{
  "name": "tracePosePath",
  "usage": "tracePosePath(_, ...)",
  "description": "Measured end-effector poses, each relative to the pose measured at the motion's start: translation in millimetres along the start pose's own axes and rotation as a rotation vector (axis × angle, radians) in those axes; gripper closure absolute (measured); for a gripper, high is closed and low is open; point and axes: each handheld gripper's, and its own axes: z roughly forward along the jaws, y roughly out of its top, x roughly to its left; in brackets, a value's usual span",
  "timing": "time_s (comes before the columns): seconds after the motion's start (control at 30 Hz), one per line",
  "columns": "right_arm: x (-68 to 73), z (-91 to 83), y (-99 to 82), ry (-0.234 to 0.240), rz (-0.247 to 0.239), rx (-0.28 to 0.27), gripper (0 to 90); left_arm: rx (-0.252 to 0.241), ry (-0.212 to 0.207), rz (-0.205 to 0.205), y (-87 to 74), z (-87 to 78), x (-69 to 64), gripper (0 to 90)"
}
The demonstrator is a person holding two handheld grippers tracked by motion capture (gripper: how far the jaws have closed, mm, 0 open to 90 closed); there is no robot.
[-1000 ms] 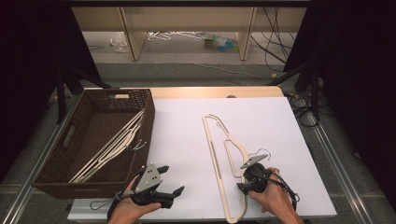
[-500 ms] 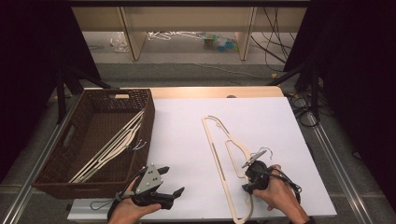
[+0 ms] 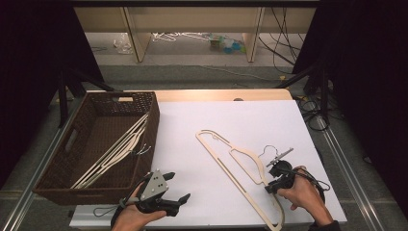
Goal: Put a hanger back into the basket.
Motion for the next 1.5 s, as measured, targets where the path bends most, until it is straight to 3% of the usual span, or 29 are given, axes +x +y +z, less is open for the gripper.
tracePosePath(0.17, 7.3, 2.0, 1.5, -0.019, 0.001, 0.005, 64.0, 0.007, -0.004, 0.004, -0.2, 2.1, -1.5, 19.0)
tracePosePath(0.27, 10.1, 2.9, 2.6, -0.057, -0.017, 0.015, 71.4, 0.009, -0.012, 0.003, -0.1, 2.5, -2.4, 19.1)
tracePosePath(0.53, -1.6, -0.1, 0.6, -0.007, -0.065, -0.014, 75.4, 0.008, -0.013, 0.001, -0.5, 2.7, -2.2, 19.2)
tracePosePath(0.57, -5.5, -0.6, 0.4, -0.017, -0.094, -0.020, 76.0, 0.011, -0.009, 0.005, -0.6, 2.9, -2.1, 19.2)
tracePosePath(0.73, -21.7, -2.3, -0.2, 0.035, -0.086, -0.020, 76.8, 0.026, -0.009, 0.005, -1.2, 4.3, -2.2, 19.3)
tracePosePath(0.8, -27.1, -2.3, -0.1, 0.059, -0.051, -0.024, 77.0, 0.022, -0.010, 0.006, -1.9, 5.5, -2.4, 19.3)
tracePosePath(0.9, -29.7, -2.3, 0.7, 0.064, -0.044, -0.026, 76.3, 0.025, -0.011, 0.010, -2.0, 5.8, -2.7, 19.5)
tracePosePath(1.07, -17.8, -1.3, 6.1, 0.013, -0.048, 0.011, 65.8, 0.028, -0.015, 0.012, -2.0, 6.1, -2.2, 19.7)
tracePosePath(1.23, -15.2, 0.0, 8.1, -0.021, -0.044, 0.022, 67.8, 0.022, -0.011, 0.011, -1.7, 5.7, -2.6, 19.9)
tracePosePath(1.37, -15.9, 0.5, 8.8, -0.040, -0.050, 0.027, 75.2, 0.030, -0.009, 0.021, -1.6, 5.7, -2.5, 19.9)
tracePosePath(1.5, -18.8, -0.8, 7.1, -0.025, -0.057, 0.011, 76.5, 0.025, -0.014, 0.011, -1.2, 6.8, -2.7, 19.9)
